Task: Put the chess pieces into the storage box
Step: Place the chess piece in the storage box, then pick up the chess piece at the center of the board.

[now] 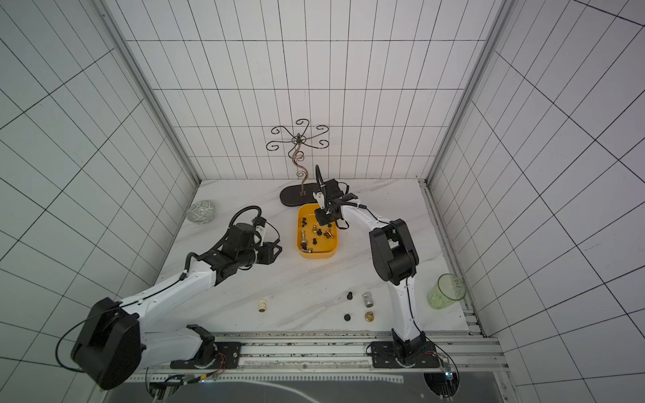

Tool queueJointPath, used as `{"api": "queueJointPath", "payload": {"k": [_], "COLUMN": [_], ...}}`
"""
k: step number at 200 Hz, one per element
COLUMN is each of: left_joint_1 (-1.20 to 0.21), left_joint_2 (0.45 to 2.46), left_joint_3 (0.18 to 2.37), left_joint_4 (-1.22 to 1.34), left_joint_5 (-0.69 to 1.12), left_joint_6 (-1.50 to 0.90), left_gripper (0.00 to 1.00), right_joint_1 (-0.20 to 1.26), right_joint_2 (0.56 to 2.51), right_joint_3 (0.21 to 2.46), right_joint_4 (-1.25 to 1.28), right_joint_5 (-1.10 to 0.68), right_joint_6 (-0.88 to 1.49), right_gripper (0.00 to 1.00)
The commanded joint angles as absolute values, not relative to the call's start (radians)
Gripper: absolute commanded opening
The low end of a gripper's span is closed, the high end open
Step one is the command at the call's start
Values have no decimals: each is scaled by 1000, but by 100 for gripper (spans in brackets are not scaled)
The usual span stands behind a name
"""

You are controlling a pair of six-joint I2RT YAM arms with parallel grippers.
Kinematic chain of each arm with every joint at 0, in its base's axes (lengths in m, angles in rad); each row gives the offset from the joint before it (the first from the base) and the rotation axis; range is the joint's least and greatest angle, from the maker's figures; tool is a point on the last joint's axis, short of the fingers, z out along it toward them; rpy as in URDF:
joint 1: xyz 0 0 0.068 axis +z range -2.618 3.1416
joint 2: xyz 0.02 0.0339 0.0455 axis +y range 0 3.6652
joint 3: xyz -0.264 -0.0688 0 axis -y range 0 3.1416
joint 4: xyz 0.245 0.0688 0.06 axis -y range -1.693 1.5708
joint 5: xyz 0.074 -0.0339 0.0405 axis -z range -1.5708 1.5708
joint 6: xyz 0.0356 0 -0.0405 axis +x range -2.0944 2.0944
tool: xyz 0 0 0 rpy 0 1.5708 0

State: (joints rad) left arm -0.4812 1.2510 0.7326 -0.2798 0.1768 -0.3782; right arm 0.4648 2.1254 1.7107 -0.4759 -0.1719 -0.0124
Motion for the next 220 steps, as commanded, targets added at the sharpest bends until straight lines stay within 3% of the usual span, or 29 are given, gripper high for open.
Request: {"api": "queueJointPath", "payload": {"k": [1, 64, 132, 175, 220], "left_joint_1": [-476, -516, -741, -904, -1048], "left_joint_2": [1241, 1233, 1289, 1448, 1681], "left_joint_3": [724, 739, 774, 847, 1018], "left_joint_4": [-254, -254, -174, -97, -107], "left_joint_5": [181, 198, 168, 187, 176], "left_joint_6": [-386, -349, -287, -214, -142], "left_gripper": [43, 45, 46, 48, 50], "right_joint_1": [456, 444, 345, 223, 153], "right_joint_2": [2105, 1924, 1491, 1245, 1134], "right_joint_3": [1798, 1725, 1247, 1004, 861], "right_joint_4": [-500, -477, -325, -316, -317], "right_joint_5": [-193, -210, -271, -295, -347], "right_joint_6": [-23, -7, 96, 137, 155], "right_gripper": [35, 36, 36, 37, 37]}}
